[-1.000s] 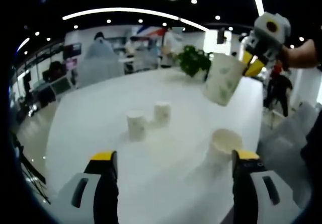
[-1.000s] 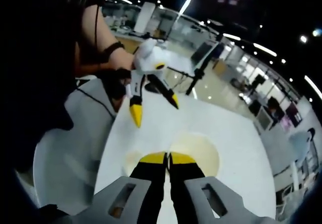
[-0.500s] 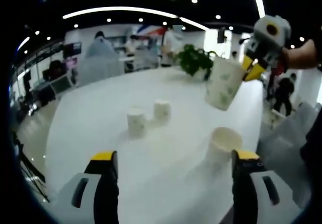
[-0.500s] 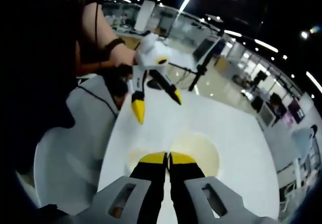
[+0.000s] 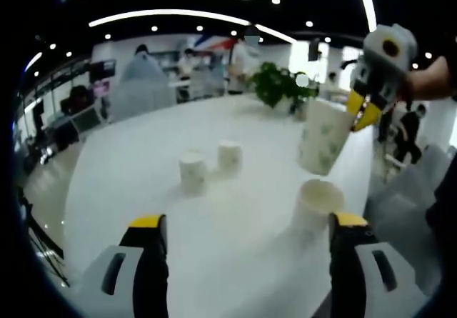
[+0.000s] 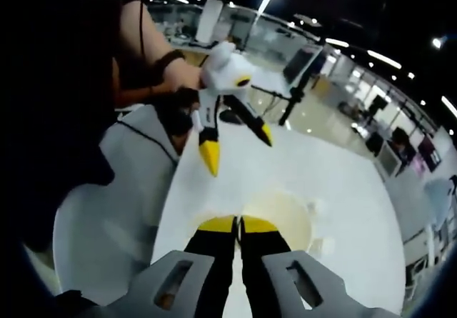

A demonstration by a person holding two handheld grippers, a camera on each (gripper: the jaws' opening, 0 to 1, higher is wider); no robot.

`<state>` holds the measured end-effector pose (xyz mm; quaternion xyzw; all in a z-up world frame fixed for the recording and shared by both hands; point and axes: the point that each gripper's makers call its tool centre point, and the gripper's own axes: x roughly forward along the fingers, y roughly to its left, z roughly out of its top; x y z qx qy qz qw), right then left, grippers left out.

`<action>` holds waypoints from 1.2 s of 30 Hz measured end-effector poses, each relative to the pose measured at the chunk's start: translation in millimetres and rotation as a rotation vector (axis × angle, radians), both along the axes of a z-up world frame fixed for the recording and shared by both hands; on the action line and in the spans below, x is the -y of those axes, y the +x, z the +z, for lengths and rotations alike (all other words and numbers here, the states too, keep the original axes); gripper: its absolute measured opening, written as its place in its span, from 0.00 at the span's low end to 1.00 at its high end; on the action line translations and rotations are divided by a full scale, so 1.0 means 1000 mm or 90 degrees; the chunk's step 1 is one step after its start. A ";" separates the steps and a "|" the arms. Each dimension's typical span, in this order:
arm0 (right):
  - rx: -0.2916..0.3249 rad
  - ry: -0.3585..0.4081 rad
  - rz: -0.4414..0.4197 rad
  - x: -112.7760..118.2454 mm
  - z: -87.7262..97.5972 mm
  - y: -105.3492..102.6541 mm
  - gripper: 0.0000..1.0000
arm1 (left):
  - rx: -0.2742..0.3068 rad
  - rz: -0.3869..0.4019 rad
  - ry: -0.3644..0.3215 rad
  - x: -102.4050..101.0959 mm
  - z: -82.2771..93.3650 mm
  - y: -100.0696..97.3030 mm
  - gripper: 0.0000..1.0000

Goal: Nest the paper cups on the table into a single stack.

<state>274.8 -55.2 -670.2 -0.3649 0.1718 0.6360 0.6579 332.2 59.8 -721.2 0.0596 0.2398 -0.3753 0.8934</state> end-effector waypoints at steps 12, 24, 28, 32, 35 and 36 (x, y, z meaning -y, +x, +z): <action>-0.040 -0.025 0.007 0.002 -0.024 -0.015 0.00 | 0.004 0.004 0.000 -0.001 0.000 0.000 0.94; -0.038 -0.064 0.006 -0.001 -0.040 -0.014 0.00 | 0.001 -0.002 0.006 0.000 -0.001 -0.002 0.94; -0.046 -0.072 0.008 -0.001 -0.045 -0.015 0.00 | -0.002 0.002 0.004 -0.003 -0.002 -0.002 0.94; -0.049 -0.079 0.008 0.001 -0.049 -0.016 0.00 | -0.002 -0.001 0.005 -0.002 -0.003 -0.004 0.94; -0.052 -0.083 0.006 0.002 -0.052 -0.016 0.00 | -0.005 -0.001 0.004 -0.001 -0.004 -0.005 0.94; -0.054 -0.084 0.005 0.002 -0.054 -0.015 0.00 | -0.005 -0.002 0.005 -0.001 -0.004 -0.005 0.94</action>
